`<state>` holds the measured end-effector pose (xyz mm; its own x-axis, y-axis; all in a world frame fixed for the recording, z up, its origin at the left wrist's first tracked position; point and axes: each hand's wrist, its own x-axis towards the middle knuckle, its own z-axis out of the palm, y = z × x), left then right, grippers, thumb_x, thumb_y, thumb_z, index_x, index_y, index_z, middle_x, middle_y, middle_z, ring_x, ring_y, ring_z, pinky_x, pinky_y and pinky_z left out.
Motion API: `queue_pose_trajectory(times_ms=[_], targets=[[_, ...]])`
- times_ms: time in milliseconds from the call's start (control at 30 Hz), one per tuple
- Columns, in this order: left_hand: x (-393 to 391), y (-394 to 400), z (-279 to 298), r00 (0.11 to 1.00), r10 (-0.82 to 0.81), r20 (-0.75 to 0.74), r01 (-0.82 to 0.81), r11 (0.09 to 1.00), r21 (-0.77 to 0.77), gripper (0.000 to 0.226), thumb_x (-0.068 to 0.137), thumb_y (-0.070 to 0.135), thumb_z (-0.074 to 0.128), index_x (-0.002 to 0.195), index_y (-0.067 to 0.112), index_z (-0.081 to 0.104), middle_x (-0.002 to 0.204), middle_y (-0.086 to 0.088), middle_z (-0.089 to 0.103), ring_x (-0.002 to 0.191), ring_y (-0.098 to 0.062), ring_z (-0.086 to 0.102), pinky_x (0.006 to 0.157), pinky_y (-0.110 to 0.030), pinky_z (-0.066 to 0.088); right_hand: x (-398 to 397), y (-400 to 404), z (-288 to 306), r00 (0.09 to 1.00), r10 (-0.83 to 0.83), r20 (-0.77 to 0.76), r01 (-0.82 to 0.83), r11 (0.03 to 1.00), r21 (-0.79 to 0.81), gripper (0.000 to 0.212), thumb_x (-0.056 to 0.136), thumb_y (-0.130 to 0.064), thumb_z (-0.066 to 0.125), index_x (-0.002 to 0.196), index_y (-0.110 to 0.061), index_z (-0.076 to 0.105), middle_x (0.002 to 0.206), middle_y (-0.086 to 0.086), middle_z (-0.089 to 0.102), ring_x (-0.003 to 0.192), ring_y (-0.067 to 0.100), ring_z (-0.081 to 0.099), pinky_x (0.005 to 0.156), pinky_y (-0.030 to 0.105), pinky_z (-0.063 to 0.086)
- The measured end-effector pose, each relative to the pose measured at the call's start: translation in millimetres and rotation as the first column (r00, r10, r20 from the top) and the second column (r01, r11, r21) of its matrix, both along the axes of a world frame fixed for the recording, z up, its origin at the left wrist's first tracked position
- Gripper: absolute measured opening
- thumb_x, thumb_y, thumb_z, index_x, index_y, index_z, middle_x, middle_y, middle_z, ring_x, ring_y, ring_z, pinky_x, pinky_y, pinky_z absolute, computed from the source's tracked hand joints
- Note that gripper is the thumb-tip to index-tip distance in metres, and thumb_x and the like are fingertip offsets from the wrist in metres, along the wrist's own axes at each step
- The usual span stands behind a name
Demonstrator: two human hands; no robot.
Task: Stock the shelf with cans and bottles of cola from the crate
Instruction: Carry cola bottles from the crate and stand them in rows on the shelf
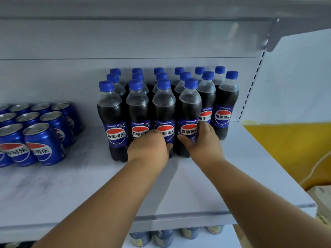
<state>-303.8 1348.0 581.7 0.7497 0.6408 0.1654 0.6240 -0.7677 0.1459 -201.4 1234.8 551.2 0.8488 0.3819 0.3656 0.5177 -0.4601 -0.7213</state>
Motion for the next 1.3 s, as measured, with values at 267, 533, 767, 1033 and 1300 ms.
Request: queue_pose_trajectory(times_ms=[267, 533, 767, 1033, 1300], targets=[[6, 5, 4, 1.000, -0.012, -0.027, 0.010, 0.998, -0.066, 0.039, 0.092, 0.049, 0.063, 0.108, 0.014, 0.057, 0.108, -0.006, 0.065, 0.098, -0.031, 0.064, 0.070, -0.033, 0.040, 3, 0, -1, 1.000, 0.016, 0.010, -0.016, 1.000, -0.005, 0.050, 0.080, -0.039, 0.081, 0.116, -0.014, 0.056, 0.108, -0.004, 0.055, 0.105, 0.022, 0.059, 0.082, 0.028, 0.041], [7, 5, 3, 0.998, -0.031, -0.053, 0.026, 0.995, -0.096, 0.040, 0.095, 0.048, 0.060, 0.113, 0.012, 0.058, 0.095, -0.006, 0.058, 0.093, -0.030, 0.061, 0.071, -0.034, 0.040, -3, 2, -3, 1.000, -0.029, 0.004, 0.029, 1.000, 0.007, 0.052, 0.080, -0.040, 0.081, 0.116, -0.013, 0.056, 0.115, 0.003, 0.060, 0.107, 0.023, 0.059, 0.083, 0.030, 0.044], [-8, 4, 1, 0.998, -0.065, -0.001, 0.065, 0.995, -0.070, 0.040, 0.094, 0.051, 0.057, 0.103, 0.012, 0.060, 0.084, -0.005, 0.051, 0.078, -0.029, 0.051, 0.068, -0.033, 0.041, -8, 4, 7, 0.997, -0.069, -0.042, 0.067, 0.996, -0.050, 0.055, 0.080, -0.043, 0.080, 0.120, -0.014, 0.056, 0.120, 0.004, 0.059, 0.112, 0.022, 0.057, 0.087, 0.030, 0.044], [-31, -44, 16, 0.918, -0.219, 0.330, 0.205, 0.976, 0.076, 0.037, 0.095, 0.049, 0.051, 0.109, 0.015, 0.052, 0.103, -0.007, 0.065, 0.089, -0.032, 0.065, 0.062, -0.033, 0.036, -36, -29, 32, 0.993, -0.094, 0.073, 0.089, 0.994, 0.062, 0.058, 0.085, -0.039, 0.074, 0.134, -0.019, 0.049, 0.126, 0.002, 0.052, 0.120, 0.020, 0.047, 0.098, 0.032, 0.040], [-13, -155, 41, 0.660, -0.583, 0.475, 0.611, 0.783, 0.112, 0.035, 0.095, 0.031, 0.054, 0.127, 0.018, 0.050, 0.122, -0.004, 0.056, 0.104, -0.025, 0.059, 0.078, -0.036, 0.046, -56, -171, 70, 0.944, -0.246, 0.220, 0.241, 0.969, 0.051, 0.060, 0.092, -0.033, 0.067, 0.145, -0.023, 0.041, 0.143, 0.000, 0.045, 0.128, 0.015, 0.049, 0.098, 0.028, 0.044]])
